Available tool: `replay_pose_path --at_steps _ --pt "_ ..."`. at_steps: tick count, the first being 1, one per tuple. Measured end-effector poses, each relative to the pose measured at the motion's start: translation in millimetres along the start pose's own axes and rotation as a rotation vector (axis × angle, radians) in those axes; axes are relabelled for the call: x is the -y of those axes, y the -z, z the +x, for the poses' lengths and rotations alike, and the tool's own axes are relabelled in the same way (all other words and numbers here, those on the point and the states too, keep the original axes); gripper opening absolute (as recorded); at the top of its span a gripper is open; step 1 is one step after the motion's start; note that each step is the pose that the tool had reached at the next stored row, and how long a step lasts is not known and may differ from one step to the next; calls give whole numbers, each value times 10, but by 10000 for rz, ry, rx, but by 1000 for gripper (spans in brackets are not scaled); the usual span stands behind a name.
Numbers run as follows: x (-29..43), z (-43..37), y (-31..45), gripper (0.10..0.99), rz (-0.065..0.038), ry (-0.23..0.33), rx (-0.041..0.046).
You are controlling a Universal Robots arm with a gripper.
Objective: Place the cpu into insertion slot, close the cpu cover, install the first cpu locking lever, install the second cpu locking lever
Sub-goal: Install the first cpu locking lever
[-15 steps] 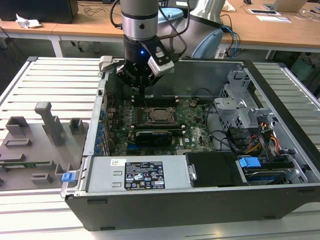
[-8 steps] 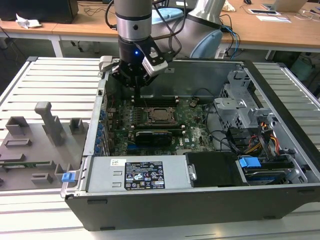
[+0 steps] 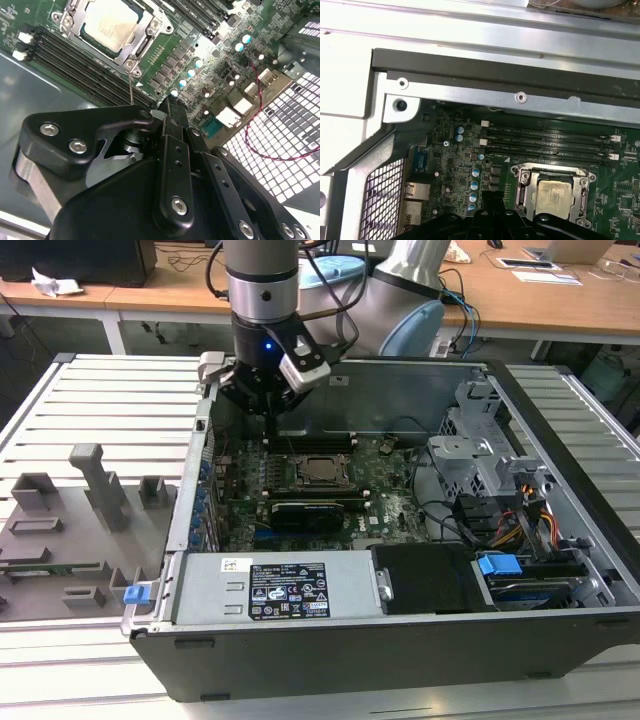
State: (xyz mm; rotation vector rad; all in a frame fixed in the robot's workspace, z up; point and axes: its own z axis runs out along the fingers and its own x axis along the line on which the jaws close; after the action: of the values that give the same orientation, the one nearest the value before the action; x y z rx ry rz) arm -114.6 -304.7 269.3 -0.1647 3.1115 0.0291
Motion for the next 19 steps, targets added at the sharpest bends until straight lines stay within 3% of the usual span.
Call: replay_pose_path --at_steps 6,10,19 --pt "-30 33 -17 110 -2 48 -1" --pt "-99 24 -39 110 -2 64 -1" --pt "-161 -122 -69 110 -2 60 -2"
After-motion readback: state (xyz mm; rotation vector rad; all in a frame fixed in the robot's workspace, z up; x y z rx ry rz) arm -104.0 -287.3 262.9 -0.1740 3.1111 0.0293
